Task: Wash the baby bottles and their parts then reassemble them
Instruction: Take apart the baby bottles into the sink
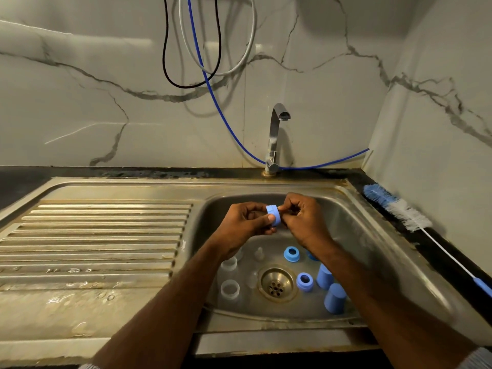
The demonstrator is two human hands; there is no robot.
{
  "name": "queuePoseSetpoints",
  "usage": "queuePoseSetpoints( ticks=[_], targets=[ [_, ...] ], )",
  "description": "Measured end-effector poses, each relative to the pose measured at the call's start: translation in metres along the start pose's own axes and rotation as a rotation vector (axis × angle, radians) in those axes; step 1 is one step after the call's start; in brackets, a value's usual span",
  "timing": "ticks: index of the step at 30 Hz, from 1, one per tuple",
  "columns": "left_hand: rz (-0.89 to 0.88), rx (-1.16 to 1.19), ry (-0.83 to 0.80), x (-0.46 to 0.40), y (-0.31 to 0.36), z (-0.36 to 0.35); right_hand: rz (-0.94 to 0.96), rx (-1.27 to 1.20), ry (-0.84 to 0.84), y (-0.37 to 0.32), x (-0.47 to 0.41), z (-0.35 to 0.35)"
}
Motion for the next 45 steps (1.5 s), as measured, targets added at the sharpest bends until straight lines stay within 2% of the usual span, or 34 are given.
queuePoseSetpoints(
  ticks=[4, 8, 14, 16, 21, 26, 37, 45],
  targets=[
    [-0.057, 0.0, 0.057, 0.002, 0.003, 0.004, -0.12, -0.212, -0.059, 0.009, -0.001, 0.001],
    [-0.081, -0.047, 0.115, 0.002, 0.004, 0.009, -0.346, -0.475, -0.139, 0.024, 0.006, -0.002],
    [-0.137, -0.255, 0.181, 0.003, 0.008, 0.005, -0.48, -0.416, -0.046, 0.034, 0.01, 0.001],
    [-0.144, -0.261, 0.176, 0.003, 0.01, 0.005, -0.522, -0.472, -0.018, 0.035, 0.012, 0.001],
    [-0.142, -0.337, 0.166, 0.004, 0.009, 0.002, -0.608, -0.563, -0.062, 0.037, 0.019, -0.004],
    [-0.176, -0.348, 0.2, 0.003, 0.011, 0.002, -0.628, -0.601, 0.008, 0.037, 0.022, -0.009],
    [-0.219, -0.232, 0.235, 0.004, 0.011, 0.008, -0.578, -0.741, -0.035, 0.032, 0.017, -0.006],
    [-0.171, -0.206, 0.225, 0.001, 0.005, 0.01, -0.567, -0.512, 0.012, 0.04, 0.02, -0.007]
  ],
)
Point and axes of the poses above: each hand's wrist, its own x-axis away from the middle knuckle, its own z-axis out of the back of the hand, y = z × x, the point moved 7 cm from there along -x, towards the middle knuckle, and after that the axes turned 11 degrees about z, right-handed, at the moved point
